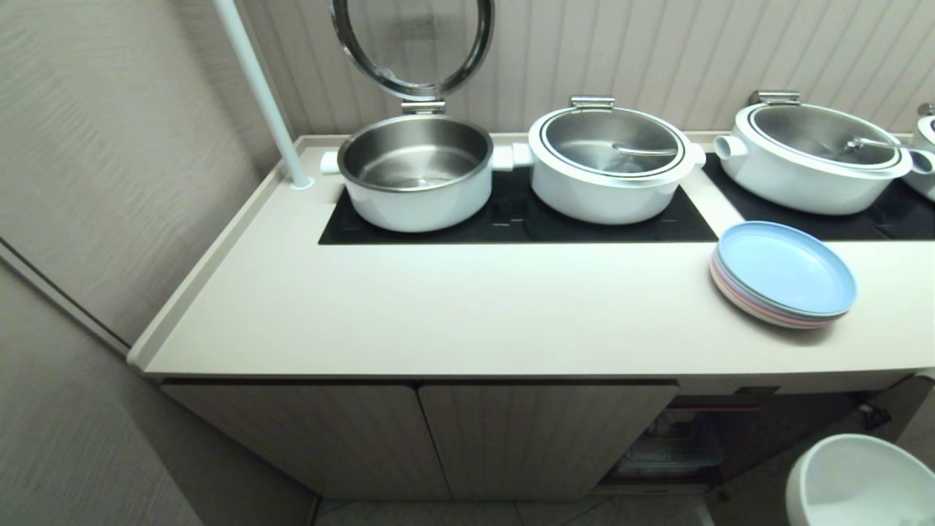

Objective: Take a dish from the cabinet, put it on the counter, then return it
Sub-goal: Put it back into the cabinet

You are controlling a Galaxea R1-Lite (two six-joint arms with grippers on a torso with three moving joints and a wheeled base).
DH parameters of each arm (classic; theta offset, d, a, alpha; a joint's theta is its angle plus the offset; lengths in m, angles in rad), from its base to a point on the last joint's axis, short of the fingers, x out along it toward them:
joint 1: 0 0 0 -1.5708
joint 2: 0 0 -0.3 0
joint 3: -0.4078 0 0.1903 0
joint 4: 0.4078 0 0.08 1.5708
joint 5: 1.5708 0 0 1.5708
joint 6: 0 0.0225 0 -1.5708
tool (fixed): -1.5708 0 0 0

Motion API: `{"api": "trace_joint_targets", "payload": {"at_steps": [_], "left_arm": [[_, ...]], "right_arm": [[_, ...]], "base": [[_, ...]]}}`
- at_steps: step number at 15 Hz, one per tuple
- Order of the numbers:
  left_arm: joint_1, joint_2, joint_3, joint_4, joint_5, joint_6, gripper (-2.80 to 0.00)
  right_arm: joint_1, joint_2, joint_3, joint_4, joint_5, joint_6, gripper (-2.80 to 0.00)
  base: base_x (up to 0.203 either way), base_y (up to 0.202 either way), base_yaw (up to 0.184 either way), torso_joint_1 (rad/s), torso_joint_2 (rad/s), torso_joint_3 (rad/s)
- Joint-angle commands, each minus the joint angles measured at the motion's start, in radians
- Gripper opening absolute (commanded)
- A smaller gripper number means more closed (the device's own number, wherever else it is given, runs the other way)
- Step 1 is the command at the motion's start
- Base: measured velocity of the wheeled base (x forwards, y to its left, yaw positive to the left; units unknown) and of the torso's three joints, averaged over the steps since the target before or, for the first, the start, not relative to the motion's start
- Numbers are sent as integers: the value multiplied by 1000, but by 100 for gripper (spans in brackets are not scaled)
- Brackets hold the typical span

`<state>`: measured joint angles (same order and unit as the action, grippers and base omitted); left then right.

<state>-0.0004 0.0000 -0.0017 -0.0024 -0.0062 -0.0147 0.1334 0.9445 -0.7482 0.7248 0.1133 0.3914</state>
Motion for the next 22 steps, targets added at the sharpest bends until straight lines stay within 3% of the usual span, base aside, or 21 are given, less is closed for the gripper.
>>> {"api": "trace_joint_targets", "payload": {"at_steps": [1,10,16,22], "left_arm": [[-1,0,0,-1,0,-1,-280],[0,0,0,-1,1,-1,-280],[0,0,0,-1,0,-1,-280],[-1,0,0,-1,0,-1,-280]], "right_arm": [[-33,-100,73,4,14,-37,-280],[-28,-214,206,-31,83,-75,-280],[79,-211,234,-9,83,-77,-280],[83,-173,239,-15,80,-77,-280]], "base": [[0,0,0,0,0,0],[0,0,0,0,0,0],[0,0,0,0,0,0],[0,0,0,0,0,0]]}}
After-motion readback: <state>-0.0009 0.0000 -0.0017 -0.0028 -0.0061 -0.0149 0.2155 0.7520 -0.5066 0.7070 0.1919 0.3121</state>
